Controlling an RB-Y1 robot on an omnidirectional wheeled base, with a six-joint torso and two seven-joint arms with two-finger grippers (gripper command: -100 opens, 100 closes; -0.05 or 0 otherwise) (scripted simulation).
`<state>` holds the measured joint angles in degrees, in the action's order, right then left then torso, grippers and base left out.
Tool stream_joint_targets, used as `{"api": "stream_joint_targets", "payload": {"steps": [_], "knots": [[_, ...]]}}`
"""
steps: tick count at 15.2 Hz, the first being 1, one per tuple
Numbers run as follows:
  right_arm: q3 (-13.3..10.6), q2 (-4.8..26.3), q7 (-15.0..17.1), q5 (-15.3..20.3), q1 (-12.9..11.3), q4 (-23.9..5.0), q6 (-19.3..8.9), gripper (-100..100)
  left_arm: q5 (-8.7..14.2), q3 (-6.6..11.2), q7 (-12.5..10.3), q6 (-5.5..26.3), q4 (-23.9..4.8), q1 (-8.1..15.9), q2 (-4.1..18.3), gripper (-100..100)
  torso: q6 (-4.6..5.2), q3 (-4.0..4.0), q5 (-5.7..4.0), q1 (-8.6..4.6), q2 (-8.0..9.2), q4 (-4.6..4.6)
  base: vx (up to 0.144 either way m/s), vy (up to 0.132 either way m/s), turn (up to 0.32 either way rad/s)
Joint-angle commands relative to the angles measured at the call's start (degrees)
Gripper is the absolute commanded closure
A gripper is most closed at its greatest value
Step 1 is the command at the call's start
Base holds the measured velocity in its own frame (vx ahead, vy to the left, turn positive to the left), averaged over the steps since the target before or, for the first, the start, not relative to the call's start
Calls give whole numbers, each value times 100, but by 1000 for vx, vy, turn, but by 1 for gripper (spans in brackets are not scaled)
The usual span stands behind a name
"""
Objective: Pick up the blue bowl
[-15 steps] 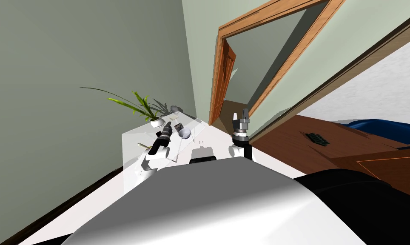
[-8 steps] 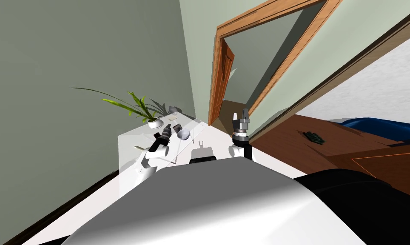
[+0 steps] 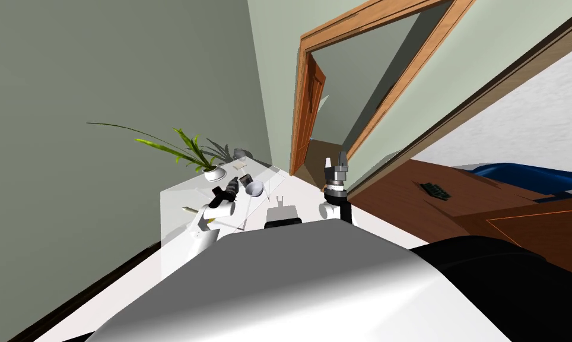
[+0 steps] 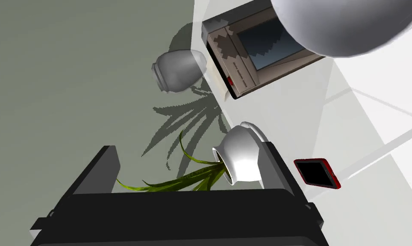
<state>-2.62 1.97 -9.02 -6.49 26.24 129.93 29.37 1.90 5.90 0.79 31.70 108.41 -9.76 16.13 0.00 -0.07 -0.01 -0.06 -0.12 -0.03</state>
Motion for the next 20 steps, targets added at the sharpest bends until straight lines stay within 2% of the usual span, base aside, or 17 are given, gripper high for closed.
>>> {"api": "stream_joint_targets", "payload": {"steps": [1,2,4,5,7,8,9,11,12,14,15,16,18,19,20], "knots": [[0,0,0,0,0,0,0,0,18,14,3,159,-2,16,12,-100,0,0,0,0,0,0,13,-7,1],[0,0,0,0,0,0,0,0,66,79,29,359,-141,121,12,-100,0,2,0,1,3,1,16,-11,-25],[0,0,0,0,0,0,0,0,66,79,29,532,-141,121,12,-100,1,2,0,1,3,1,21,-11,-24],[0,0,0,0,0,0,0,0,113,143,54,691,-276,225,4,-100,0,2,0,1,3,1,30,-15,-32],[0,0,0,0,0,0,0,0,113,143,54,903,-276,225,4,-100,0,-1,0,-1,-1,0,28,-16,-20],[0,0,0,0,0,0,0,0,113,143,54,903,-276,225,4,-100,0,0,0,-1,0,0,10,-8,3],[0,0,0,0,0,0,0,0,160,207,78,1108,-406,328,-11,-100,0,2,0,1,4,1,16,-13,-23],[0,0,0,0,0,0,0,0,160,207,78,1268,-406,328,-11,-100,0,2,0,-1,3,1,19,-13,-22],[0,0,0,0,0,0,0,0,205,269,101,1406,-534,429,-35,-100,0,2,0,0,4,1,21,-10,-30],[0,0,0,0,0,0,0,0,205,269,101,1626,-534,429,-35,-100,0,1,0,0,2,1,21,-13,-20],[0,0,0,0,0,0,0,0,250,329,124,1764,-659,527,-65,-100,0,2,0,-1,3,1,23,-18,-24],[0,0,0,0,0,0,0,0,250,329,124,1881,-659,527,-65,-100,0,1,0,-2,2,1,27,-21,-30],[0,0,0,0,0,0,0,0,250,329,124,1974,-659,527,-65,-100,0,1,-1,-2,2,1,16,-10,-4],[0,0,0,0,0,0,0,0,294,388,147,2183,-782,623,-101,-100,-1,3,0,0,5,1,18,-10,-23],[0,0,0,0,0,0,0,0,294,388,147,2283,-782,623,-101,-100,1,3,0,0,4,1,24,-13,-35]]}}
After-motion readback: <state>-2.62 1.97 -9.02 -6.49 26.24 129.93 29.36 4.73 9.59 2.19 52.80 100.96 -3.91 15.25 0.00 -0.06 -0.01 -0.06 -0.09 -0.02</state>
